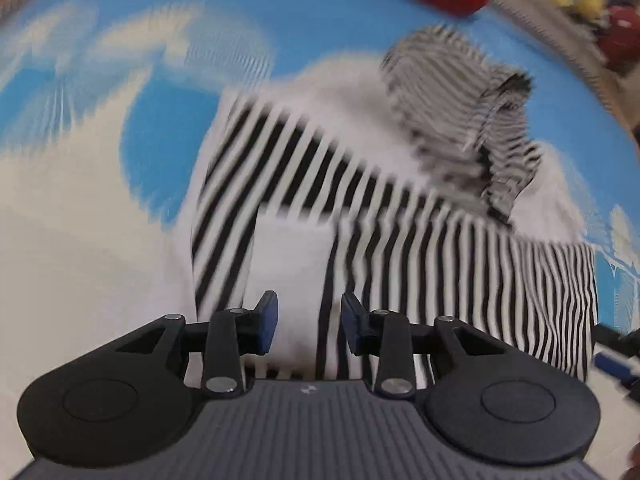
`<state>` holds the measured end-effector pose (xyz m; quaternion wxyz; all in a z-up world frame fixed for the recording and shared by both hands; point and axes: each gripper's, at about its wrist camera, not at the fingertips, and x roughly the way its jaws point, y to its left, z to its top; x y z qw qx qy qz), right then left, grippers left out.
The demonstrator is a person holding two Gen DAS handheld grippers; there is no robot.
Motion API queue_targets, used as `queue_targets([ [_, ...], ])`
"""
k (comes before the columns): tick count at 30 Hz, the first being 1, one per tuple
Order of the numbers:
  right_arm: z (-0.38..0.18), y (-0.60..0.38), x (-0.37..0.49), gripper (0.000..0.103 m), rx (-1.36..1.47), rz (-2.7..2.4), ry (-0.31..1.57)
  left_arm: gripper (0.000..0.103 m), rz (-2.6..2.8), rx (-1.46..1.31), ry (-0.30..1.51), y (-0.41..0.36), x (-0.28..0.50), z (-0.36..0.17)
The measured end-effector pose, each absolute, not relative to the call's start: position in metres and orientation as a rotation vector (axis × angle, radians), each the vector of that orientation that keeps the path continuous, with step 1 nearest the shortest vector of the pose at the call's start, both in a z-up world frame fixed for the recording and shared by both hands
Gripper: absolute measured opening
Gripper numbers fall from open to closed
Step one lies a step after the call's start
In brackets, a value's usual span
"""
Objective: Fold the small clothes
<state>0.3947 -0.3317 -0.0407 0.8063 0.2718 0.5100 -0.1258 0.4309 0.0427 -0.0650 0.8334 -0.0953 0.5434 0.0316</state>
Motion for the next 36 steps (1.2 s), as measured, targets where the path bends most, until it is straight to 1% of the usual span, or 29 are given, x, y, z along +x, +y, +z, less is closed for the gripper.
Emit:
queue_targets([
  [1,-0.034,-0.33,0.397,0.05,0.536,-0.246,1.071,0.039,0.068,-0.184,1.14,0.041,0.431,-0.066],
  [2,-0.027,-0.327,0.398,0.05,0.483,-0.222,1.049,0.039,0.073,-0.19,1.166,0.04,0.434,-0.073],
  [4,-0.016,-0.325,0.398,0.051,0.399,-0.197,1.02,0.038,0.093,-0.23,1.276,0.044,0.436,-0.096],
  [5,-0.013,-0.325,0.399,0.051,0.374,-0.192,1.014,0.038,0.102,-0.236,1.298,0.046,0.434,-0.103],
  [8,-0.006,-0.327,0.398,0.051,0.326,-0.175,1.004,0.039,0.09,-0.14,1.226,0.034,0.431,-0.084],
  [15,0.011,-0.339,0.391,0.051,0.295,-0.135,0.975,0.038,0.02,-0.103,0.975,0.031,0.431,-0.03],
  [16,0.013,-0.342,0.39,0.051,0.288,-0.131,0.969,0.028,0.014,-0.099,0.954,0.029,0.434,-0.026],
  [18,0.017,-0.345,0.39,0.051,0.263,-0.127,0.956,0.018,0.001,-0.111,0.918,0.03,0.437,-0.009],
  [20,0.021,-0.35,0.391,0.051,0.232,-0.131,0.949,0.015,0.007,-0.141,0.906,0.029,0.447,0.003],
  [24,0.022,-0.357,0.39,0.051,0.181,-0.116,0.958,0.014,0.01,-0.142,0.865,0.013,0.505,0.027],
  [27,0.021,-0.362,0.388,0.051,0.163,-0.115,0.961,0.014,-0.023,-0.142,0.86,-0.008,0.564,0.028],
  [32,0.016,-0.372,0.387,0.051,0.179,-0.127,0.973,0.014,-0.091,-0.046,0.874,-0.062,0.677,-0.013],
  [36,0.013,-0.375,0.388,0.052,0.18,-0.124,0.981,0.015,-0.093,-0.073,0.9,-0.086,0.742,-0.049],
])
